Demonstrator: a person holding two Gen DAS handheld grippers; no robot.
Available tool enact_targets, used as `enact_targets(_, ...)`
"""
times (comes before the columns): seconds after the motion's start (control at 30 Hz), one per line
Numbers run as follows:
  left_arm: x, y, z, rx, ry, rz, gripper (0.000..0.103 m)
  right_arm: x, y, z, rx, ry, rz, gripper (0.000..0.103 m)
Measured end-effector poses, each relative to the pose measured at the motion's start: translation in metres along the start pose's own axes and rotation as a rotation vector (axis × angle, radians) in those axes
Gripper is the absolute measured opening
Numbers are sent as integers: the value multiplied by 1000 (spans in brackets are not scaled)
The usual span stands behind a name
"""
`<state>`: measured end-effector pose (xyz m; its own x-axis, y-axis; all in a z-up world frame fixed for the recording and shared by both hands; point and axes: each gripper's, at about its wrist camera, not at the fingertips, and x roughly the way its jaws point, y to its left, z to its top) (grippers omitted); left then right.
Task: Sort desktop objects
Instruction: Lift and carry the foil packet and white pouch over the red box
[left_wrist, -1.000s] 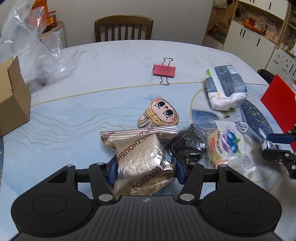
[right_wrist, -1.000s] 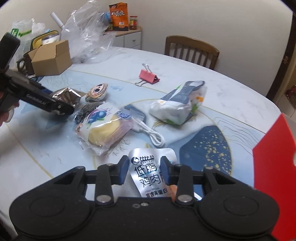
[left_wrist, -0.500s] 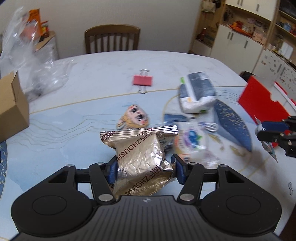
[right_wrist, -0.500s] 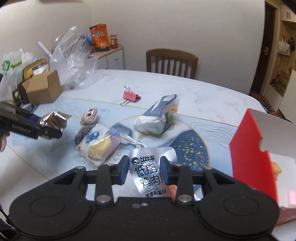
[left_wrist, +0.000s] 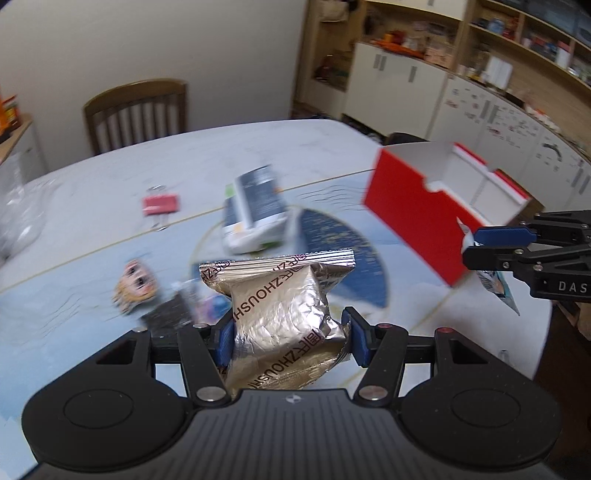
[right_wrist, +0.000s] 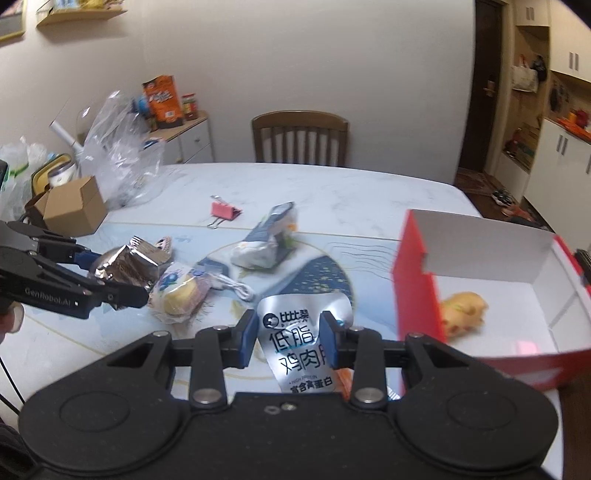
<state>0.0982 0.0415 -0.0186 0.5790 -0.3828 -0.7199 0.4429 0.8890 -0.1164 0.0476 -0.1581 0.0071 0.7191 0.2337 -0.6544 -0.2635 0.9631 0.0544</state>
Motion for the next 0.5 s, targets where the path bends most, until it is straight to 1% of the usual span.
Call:
enact_targets(0.27,7,-55,25,88,-13,-60,58,-31,-37,-3,30,-22,-49,35)
enact_targets(0.5,21,-100,46,153,-15,-93,58,-42,-70,-2,33,-35,-79,35)
